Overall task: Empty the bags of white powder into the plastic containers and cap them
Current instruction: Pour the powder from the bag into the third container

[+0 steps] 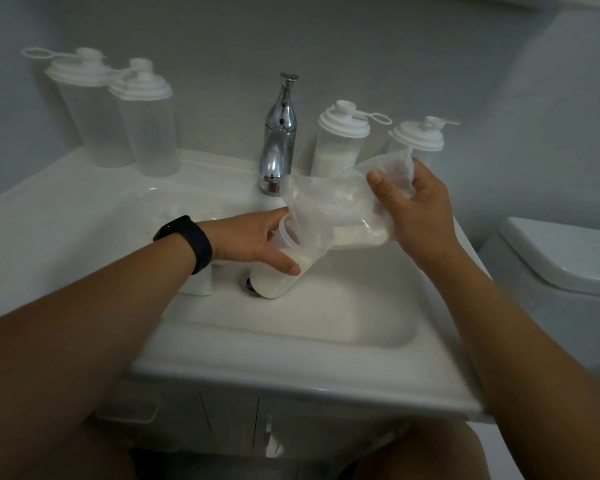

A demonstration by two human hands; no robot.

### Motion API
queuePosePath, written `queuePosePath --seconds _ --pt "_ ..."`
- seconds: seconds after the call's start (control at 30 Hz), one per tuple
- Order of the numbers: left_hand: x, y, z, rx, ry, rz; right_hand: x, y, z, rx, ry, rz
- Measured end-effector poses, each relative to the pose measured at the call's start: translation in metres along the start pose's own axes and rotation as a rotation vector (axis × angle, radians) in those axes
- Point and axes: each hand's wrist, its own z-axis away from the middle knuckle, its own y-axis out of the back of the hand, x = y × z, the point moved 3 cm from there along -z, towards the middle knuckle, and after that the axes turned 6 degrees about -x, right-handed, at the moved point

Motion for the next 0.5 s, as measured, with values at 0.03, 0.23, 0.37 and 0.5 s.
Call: queuePosePath --seconds 0.03,0.23,0.37,0.5 --pt "0.0011 -0.0003 -0.0003 -0.002 -0.003 0.001 0.0004 0.0014 -0.0003 0.002 -0.004 -0.002" --pt "0.0001 -0.0011 0.0000 0.003 -0.010 0.014 0.0045 -0.0023 0.0011 -0.036 -0.020 0.029" --pt "0.0008 -0.0019 0.0003 0.003 -0.015 0.019 0.0045 -0.0016 0.0006 -0.048 -0.035 0.034" --pt "0.0014 -0.0019 0.0003 -0.002 -0.020 0.023 0.0018 -0.0004 -0.0002 -0.022 -0.020 0.026"
